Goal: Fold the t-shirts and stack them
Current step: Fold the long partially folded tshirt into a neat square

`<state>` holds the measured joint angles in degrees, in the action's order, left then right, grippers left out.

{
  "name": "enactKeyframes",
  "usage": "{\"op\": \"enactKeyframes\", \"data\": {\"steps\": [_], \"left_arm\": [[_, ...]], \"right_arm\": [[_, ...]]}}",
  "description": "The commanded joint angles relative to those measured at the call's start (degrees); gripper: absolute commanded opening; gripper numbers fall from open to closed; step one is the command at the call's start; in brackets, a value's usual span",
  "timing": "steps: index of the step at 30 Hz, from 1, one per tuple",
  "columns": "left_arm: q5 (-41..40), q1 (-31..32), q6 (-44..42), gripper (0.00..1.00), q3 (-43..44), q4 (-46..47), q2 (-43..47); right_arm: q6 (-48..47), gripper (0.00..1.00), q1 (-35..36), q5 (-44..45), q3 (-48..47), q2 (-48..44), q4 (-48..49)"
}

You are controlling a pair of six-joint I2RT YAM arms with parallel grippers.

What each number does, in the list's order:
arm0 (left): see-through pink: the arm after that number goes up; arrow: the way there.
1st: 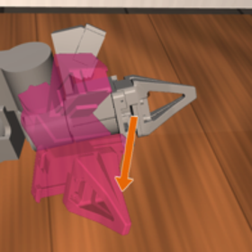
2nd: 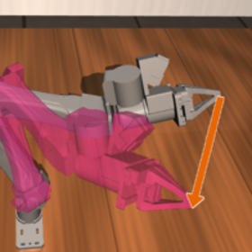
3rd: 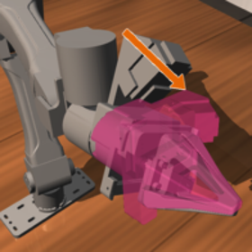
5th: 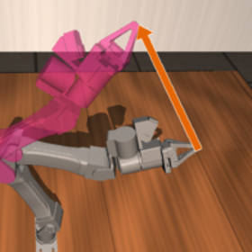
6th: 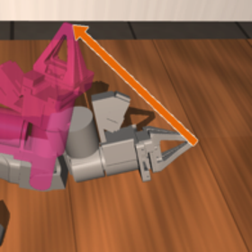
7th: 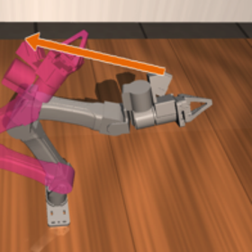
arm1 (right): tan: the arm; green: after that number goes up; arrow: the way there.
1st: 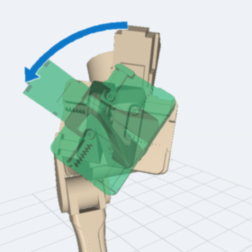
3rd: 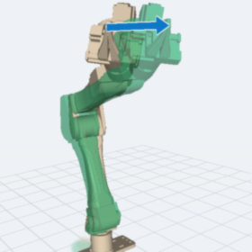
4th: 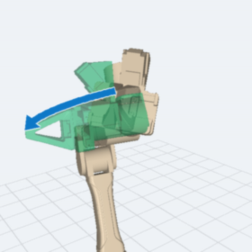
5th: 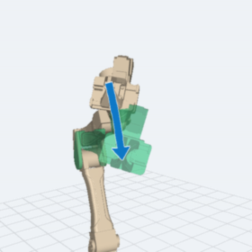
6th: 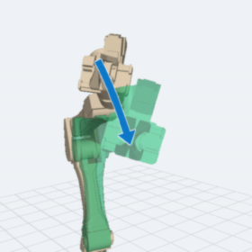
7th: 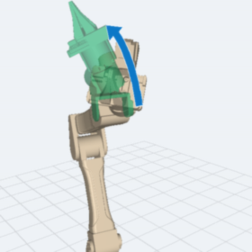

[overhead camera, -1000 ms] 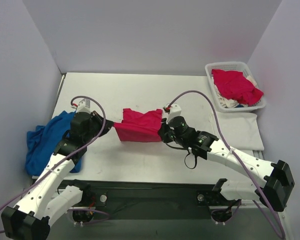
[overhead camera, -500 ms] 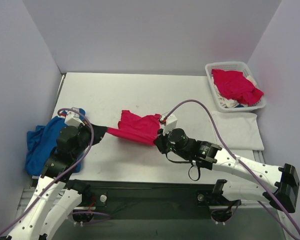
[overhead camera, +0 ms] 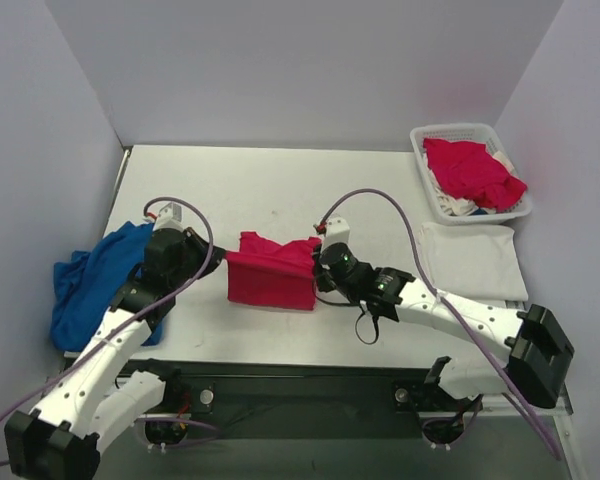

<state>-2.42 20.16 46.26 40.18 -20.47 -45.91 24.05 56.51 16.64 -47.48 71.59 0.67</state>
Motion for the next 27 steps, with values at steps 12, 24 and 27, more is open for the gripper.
{"op": "enactKeyframes", "data": {"steps": [12,24,27], "left_arm": [[-5.41,-1.53,-2.31,0.00,12.81,17.83,-29.57],[-2.52,-2.41,-3.02,0.09,26.52,19.59,-51.99],[-0.93,-2.50,-4.42,0.28,30.81,19.15,-56.65]], "right_arm": [[-3.40,0.00,-14.49,-5.12,-15.61,20.23,4.43],[-2.17,0.00,-21.53,-8.47,-26.51,33.87,4.18],[-1.38,0.14,-23.02,-8.56,-28.45,34.93,3.12]]}}
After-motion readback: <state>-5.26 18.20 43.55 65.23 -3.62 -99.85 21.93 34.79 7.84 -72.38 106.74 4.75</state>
